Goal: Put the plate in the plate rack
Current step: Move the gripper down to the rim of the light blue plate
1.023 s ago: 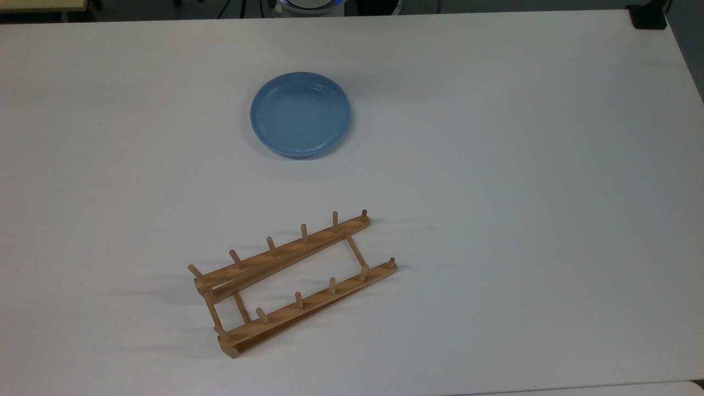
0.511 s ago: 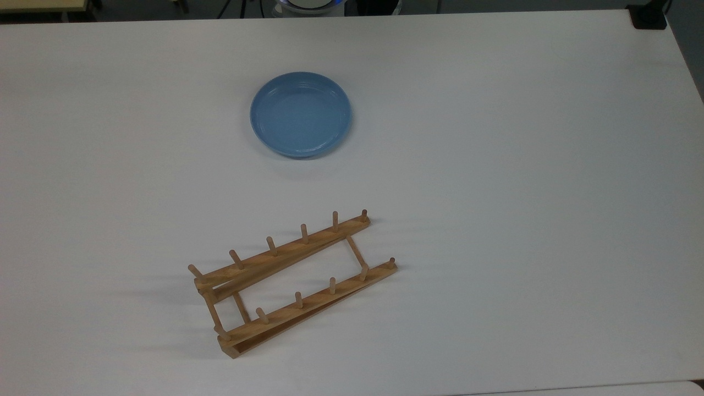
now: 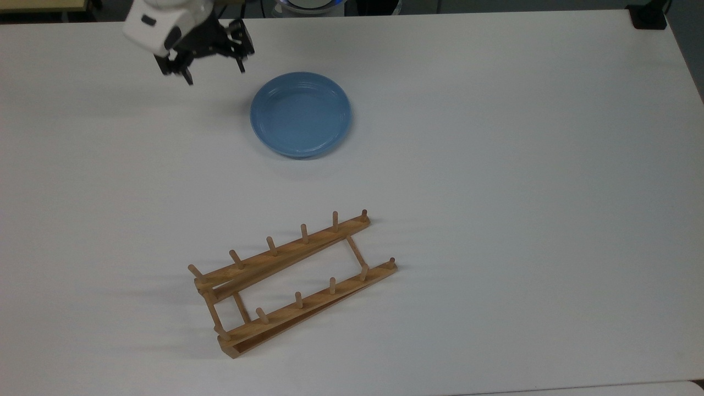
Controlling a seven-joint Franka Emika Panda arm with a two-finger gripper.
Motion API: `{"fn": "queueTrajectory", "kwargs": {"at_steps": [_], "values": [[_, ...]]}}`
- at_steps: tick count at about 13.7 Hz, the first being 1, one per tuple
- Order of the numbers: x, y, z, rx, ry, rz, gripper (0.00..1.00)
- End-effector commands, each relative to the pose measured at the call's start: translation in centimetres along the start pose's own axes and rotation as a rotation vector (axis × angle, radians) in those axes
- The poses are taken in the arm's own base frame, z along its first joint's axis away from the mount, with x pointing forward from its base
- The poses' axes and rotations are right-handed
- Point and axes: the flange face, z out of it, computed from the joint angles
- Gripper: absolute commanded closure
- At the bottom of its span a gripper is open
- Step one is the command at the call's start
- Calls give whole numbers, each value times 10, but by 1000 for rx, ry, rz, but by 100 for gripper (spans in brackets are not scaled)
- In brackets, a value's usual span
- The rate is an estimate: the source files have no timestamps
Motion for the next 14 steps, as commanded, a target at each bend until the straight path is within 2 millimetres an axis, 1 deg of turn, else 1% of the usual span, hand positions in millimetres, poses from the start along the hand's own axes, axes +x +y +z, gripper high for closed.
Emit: {"fn": "queueTrajectory", "kwargs": {"at_steps": [1,2,3,6,8,9,10,11,12,13,14], "values": [[13,-2,50,-17,17,-22,4],[23,-5,72,-13,8,-7,0],[30,-9,84,-9,3,6,0],[45,-22,111,-7,-3,45,0],[56,-39,124,0,-18,61,1],[60,-46,127,4,-21,53,9],[62,-48,126,3,-20,66,20],[63,-51,125,3,-18,98,38],[69,-65,124,4,-16,141,67],[70,-68,123,5,-14,170,89],[70,-68,123,6,-17,173,100]]}}
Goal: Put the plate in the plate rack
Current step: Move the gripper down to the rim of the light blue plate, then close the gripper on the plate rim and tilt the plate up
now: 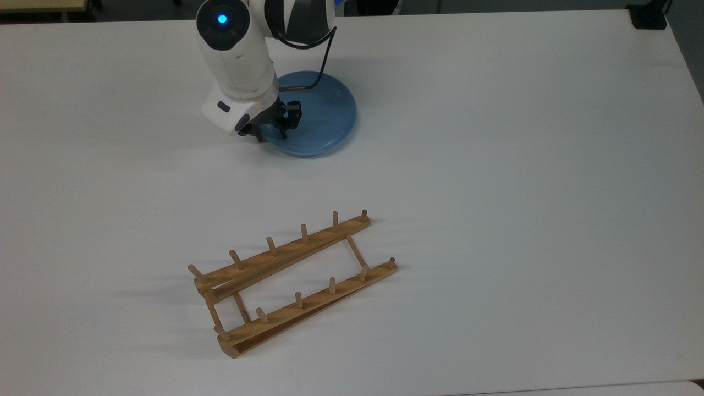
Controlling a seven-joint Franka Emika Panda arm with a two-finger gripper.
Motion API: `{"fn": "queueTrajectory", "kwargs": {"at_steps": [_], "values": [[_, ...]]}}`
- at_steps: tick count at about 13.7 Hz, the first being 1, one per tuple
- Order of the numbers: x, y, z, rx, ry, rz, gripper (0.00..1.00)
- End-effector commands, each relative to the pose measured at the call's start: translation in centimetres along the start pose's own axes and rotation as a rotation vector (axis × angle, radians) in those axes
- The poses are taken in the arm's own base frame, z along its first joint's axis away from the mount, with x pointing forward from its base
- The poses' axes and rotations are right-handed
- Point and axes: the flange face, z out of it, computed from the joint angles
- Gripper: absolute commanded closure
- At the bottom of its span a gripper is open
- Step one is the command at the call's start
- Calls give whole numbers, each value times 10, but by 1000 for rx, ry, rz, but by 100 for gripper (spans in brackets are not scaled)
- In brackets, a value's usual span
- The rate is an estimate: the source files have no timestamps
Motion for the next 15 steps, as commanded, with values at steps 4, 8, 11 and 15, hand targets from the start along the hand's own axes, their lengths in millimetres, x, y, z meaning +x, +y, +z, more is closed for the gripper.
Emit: {"fn": "queueTrajectory", "kwargs": {"at_steps": [4,8,11,15], "values": [[3,-3,-20,-11,31,39,100],[3,3,-63,-23,69,30,100],[2,12,-94,-29,82,-2,100],[-10,27,-136,-49,130,-26,100]]}}
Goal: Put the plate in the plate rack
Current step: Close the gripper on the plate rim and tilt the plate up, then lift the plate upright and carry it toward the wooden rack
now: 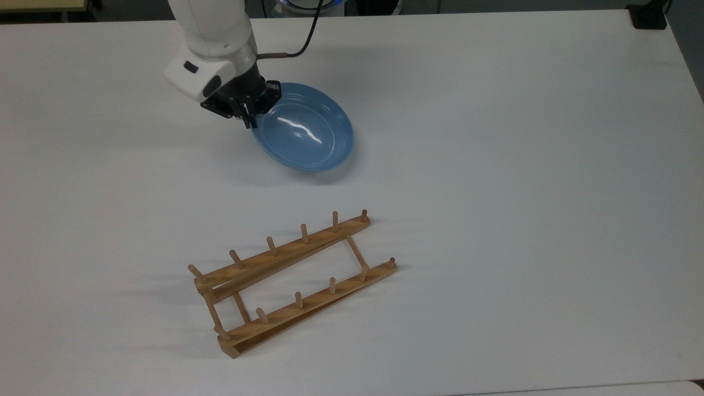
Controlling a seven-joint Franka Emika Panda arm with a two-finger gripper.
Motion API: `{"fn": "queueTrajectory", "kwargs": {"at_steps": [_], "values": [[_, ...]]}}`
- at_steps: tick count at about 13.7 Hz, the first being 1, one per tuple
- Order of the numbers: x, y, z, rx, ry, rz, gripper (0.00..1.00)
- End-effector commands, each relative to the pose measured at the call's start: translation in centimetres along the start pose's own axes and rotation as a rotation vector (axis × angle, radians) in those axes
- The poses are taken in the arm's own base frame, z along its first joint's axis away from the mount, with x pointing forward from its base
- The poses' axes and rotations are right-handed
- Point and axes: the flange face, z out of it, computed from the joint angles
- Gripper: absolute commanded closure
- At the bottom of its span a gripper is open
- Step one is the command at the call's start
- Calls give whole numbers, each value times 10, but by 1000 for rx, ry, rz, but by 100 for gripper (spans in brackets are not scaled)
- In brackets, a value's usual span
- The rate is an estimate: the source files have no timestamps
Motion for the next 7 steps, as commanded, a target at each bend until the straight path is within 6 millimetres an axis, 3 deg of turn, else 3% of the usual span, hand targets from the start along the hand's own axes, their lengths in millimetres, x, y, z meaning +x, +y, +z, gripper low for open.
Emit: {"fn": "queueTrajectory", "kwargs": {"at_steps": [1,5,7], "values": [[-3,10,-49,-26,62,1,100],[28,17,-147,-109,339,120,100],[38,16,-170,-178,484,176,100]]}}
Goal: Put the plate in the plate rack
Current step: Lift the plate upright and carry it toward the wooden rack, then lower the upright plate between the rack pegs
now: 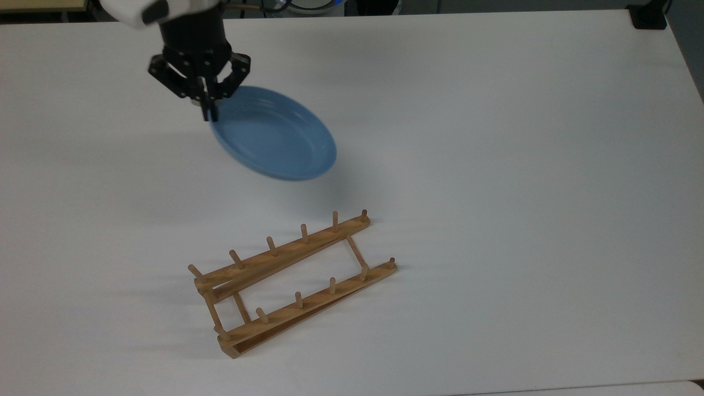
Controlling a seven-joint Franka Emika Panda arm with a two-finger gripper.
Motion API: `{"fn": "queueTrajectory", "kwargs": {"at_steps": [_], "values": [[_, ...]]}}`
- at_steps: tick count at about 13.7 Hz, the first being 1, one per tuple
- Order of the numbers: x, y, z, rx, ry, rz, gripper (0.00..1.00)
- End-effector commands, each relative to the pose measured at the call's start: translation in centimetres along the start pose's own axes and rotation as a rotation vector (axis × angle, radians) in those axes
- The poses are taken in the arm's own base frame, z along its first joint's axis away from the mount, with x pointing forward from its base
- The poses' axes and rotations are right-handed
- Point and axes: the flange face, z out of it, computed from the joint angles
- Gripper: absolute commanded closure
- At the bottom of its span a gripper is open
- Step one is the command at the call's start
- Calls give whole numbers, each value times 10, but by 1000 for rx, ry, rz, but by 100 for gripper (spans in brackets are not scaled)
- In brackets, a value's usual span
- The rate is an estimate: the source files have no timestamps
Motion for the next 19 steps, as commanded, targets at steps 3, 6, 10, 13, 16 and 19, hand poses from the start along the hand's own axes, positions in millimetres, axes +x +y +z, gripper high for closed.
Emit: {"fn": "queueTrajectory", "kwargs": {"at_steps": [3,6,10,13,16,19], "values": [[32,-10,-30,-216,287,184,100],[42,-38,-17,-337,396,287,100],[46,-78,17,-446,507,356,100],[46,-102,36,-479,600,394,100],[45,-112,58,-493,637,410,100],[44,-118,84,-525,694,400,100]]}}
